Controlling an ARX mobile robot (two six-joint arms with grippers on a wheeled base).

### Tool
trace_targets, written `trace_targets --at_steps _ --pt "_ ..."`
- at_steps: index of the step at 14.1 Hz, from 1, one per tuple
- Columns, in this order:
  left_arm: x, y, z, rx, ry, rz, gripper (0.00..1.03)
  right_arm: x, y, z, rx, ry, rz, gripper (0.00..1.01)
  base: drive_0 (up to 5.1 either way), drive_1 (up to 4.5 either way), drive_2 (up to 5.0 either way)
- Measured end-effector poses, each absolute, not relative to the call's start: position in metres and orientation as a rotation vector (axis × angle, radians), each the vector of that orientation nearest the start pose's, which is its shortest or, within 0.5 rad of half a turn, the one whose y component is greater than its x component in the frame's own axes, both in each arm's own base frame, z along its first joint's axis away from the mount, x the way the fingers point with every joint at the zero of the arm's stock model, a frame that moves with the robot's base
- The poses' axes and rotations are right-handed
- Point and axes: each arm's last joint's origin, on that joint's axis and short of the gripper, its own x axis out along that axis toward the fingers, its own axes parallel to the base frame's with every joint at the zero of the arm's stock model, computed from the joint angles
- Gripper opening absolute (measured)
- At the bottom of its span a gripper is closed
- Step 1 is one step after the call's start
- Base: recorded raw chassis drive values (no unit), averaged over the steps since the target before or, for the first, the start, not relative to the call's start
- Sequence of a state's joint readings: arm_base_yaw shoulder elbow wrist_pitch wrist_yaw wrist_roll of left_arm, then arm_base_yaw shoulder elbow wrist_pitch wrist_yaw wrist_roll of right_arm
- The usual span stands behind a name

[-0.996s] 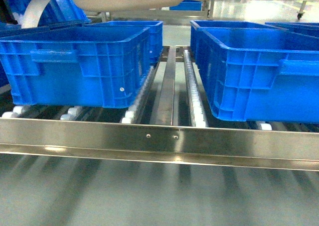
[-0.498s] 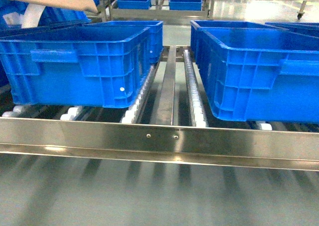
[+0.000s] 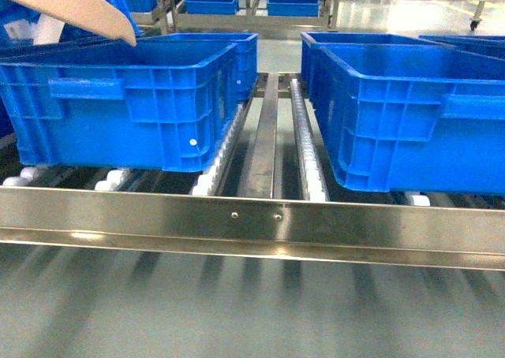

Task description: Place part in tray to right shelf

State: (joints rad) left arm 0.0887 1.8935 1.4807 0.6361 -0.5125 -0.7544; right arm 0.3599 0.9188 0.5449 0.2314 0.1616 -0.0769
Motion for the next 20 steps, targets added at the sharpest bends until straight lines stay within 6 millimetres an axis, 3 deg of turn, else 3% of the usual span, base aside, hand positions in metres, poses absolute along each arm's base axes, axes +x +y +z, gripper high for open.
trace_targets --at_steps 1,2,6,8,9,10,13,16,18,20 --pt "0.424 0.052 0.326 -0.784 -0.424 0.468 0.12 0.194 0.068 0.266 -0.113 0.13 0.204 0.98 0.0 0.0 0.0" --pt "0.393 0.048 0.322 -0.795 -0.413 0.445 0.12 0.194 0.068 0.266 -0.113 0.13 0.204 0.98 0.0 0.0 0.0" --pt "0.356 0.041 0.326 -0.803 -0.403 0.408 0.12 0.194 0.068 0.266 -0.113 0.13 0.204 0.98 0.0 0.0 0.0" --pt "0.277 0.021 0.33 -0.841 -0.48 0.211 0.12 0.194 0.068 0.266 -0.113 0.13 0.204 0.98 0.0 0.0 0.0" --pt "0.233 0.015 0.318 -0.784 -0.369 0.134 0.12 0.193 0.069 0.267 -0.099 0.091 0.175 0.95 0.0 0.0 0.0" --pt "0.213 0.014 0.302 -0.575 -0.173 0.061 0.12 0.188 0.062 0.264 -0.044 0.003 0.065 0.83 0.0 0.0 0.0" --pt "0.19 -0.002 0.231 -0.114 0.072 -0.018 0.12 0.167 0.034 0.226 -0.018 0.011 -0.008 0.44 0.0 0.0 0.0" --pt "0.167 0.001 0.223 -0.022 -0.017 0.009 0.12 0.151 0.02 0.209 -0.015 -0.002 -0.007 0.04 0.0 0.0 0.0" --pt "0.157 0.0 0.199 -0.018 0.042 -0.002 0.12 0.142 0.015 0.197 -0.012 0.007 -0.005 0.02 0.0 0.0 0.0" --pt "0.148 0.0 0.197 -0.018 0.004 0.0 0.12 0.136 0.011 0.191 -0.011 0.002 -0.003 0.02 0.0 0.0 0.0"
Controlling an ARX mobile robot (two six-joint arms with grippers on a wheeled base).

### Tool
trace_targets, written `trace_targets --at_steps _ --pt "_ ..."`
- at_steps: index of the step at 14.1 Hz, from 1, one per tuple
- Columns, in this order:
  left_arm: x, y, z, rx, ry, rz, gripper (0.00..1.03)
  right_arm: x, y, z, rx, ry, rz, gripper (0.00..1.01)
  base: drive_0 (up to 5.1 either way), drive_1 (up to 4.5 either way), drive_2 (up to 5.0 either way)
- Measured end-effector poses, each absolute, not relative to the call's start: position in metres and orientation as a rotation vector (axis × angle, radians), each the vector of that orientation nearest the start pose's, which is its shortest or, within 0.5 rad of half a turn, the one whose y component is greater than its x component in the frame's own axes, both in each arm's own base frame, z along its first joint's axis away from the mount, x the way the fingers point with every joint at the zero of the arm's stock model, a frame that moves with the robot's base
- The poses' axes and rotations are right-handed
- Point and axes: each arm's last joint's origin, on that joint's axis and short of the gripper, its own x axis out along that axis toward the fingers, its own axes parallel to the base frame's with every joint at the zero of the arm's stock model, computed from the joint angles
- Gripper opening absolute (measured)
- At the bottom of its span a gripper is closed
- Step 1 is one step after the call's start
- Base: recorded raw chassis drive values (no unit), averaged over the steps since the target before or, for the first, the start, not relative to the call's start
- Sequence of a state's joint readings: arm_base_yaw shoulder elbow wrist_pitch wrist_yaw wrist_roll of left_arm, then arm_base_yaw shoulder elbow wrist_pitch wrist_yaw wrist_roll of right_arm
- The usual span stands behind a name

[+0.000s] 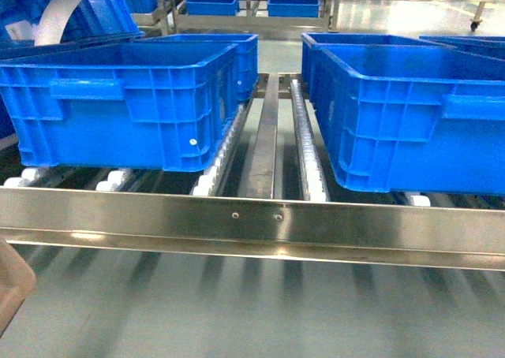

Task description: Place part in tray to right shelf

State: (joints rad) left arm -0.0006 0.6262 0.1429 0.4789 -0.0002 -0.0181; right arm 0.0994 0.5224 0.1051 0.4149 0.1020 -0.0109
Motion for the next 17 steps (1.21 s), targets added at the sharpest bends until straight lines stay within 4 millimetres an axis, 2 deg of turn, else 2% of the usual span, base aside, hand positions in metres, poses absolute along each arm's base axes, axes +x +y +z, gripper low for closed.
trace_targets --at_steps 2,10,15,17 --pt "0.14 0.0 0.187 -0.018 0.018 0.001 0.12 0.13 -0.001 0.185 -0.007 0.003 -0.022 0.02 0.0 0.0 0.0" --pt "0.12 0.0 0.171 -0.018 -0.008 0.003 0.12 0.114 0.0 0.171 -0.005 -0.014 -0.002 0.02 0.0 0.0 0.0" --pt "0.112 0.0 0.171 -0.017 -0.008 0.0 0.12 0.108 0.0 0.17 -0.003 -0.012 -0.002 0.02 0.0 0.0 0.0" --pt "0.11 0.0 0.17 -0.017 -0.006 0.004 0.12 0.098 0.0 0.165 -0.002 0.019 -0.001 0.02 0.0 0.0 0.0"
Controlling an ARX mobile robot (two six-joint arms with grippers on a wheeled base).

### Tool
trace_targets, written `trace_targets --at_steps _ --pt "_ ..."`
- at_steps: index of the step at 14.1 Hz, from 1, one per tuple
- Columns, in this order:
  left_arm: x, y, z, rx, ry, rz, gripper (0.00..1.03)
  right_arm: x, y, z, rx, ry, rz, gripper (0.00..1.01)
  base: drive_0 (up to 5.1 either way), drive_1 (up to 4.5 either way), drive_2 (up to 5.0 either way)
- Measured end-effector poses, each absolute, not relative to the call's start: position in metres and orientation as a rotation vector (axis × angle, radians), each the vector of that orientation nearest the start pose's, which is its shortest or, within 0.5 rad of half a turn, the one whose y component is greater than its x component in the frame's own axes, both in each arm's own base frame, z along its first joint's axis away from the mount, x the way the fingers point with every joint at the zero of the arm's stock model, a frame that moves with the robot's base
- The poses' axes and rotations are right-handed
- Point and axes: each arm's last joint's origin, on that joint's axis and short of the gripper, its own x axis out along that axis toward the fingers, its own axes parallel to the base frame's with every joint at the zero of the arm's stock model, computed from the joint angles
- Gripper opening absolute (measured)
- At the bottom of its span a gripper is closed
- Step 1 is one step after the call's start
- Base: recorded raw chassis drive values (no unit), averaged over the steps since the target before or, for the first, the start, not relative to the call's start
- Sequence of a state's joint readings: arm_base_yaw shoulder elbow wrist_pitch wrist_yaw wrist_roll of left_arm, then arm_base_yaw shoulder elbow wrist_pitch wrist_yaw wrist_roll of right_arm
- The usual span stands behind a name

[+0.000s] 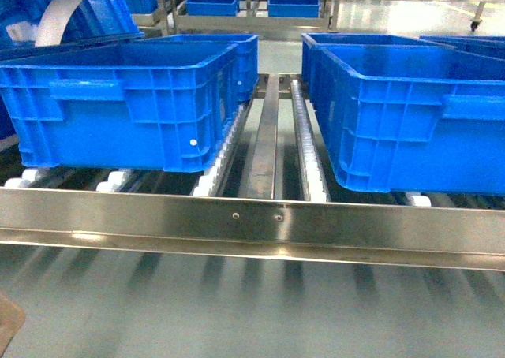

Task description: Place part in tray to right shelf

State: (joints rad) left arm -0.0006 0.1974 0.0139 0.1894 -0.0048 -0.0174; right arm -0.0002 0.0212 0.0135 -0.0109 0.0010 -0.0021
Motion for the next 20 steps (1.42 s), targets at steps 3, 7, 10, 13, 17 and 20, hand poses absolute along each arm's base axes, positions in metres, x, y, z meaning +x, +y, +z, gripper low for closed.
trace_targets --at_steps 3,7,10,13,17,20 --pt "0.1 0.0 0.164 -0.014 0.043 -0.004 0.12 0.097 0.0 0.167 0.0 -0.006 0.0 0.02 0.0 0.0 0.0" --pt "0.097 0.0 0.167 -0.014 -0.001 0.001 0.12 0.097 0.0 0.167 0.0 -0.004 -0.002 0.02 0.0 0.0 0.0" --pt "0.097 0.0 0.167 -0.014 0.002 0.0 0.12 0.097 0.0 0.167 0.0 -0.004 -0.002 0.05 0.0 0.0 0.0" --pt "0.097 0.0 0.167 -0.014 0.003 0.0 0.12 0.097 0.0 0.167 0.0 -0.004 -0.002 0.44 0.0 0.0 0.0" --pt "0.097 0.0 0.167 -0.014 0.003 0.0 0.12 0.097 0.0 0.167 0.0 -0.004 -0.002 0.97 0.0 0.0 0.0" --pt "0.097 0.0 0.167 -0.014 0.003 0.0 0.12 0.097 0.0 0.167 0.0 -0.004 -0.002 0.98 0.0 0.0 0.0"
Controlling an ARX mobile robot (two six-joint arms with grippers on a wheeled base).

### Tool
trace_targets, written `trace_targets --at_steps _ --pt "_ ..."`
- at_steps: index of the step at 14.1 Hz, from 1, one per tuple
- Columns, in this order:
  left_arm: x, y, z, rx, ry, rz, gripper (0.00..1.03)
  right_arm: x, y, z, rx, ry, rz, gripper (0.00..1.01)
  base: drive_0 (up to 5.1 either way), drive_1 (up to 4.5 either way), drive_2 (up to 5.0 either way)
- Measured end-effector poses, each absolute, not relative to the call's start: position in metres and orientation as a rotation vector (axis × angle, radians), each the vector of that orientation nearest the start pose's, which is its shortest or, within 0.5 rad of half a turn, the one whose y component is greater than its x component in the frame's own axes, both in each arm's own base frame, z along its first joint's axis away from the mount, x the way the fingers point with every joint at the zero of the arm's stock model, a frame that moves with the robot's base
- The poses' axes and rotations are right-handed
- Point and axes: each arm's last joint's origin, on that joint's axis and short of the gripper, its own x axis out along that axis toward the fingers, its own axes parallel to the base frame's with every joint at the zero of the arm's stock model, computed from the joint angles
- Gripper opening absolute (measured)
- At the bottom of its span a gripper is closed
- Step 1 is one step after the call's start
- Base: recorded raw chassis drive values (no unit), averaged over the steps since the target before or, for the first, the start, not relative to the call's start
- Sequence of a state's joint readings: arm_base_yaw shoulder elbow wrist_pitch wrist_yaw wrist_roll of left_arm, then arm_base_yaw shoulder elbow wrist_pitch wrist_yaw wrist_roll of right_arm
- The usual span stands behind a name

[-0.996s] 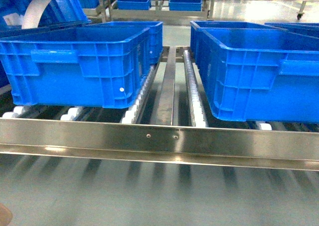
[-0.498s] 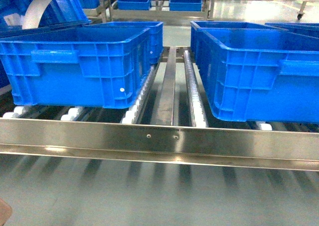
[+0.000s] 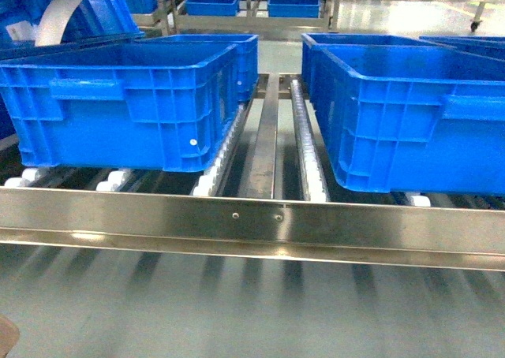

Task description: Place part in tray to right shelf

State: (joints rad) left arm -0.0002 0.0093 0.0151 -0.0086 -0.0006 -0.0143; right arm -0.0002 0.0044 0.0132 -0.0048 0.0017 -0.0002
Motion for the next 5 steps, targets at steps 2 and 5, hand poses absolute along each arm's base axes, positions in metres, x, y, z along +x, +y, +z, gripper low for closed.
trace_targets --at_steps 2,5 --pt "0.0974 0.0 0.1671 -0.014 0.003 0.0 0.12 0.0972 -0.0001 0.1672 0.0 -0.004 -0.002 0.98 0.0 0.0 0.0" --pt "0.0974 0.0 0.167 -0.014 0.003 0.0 0.12 0.0972 -0.0001 0.1672 0.0 -0.004 -0.002 0.98 0.0 0.0 0.0"
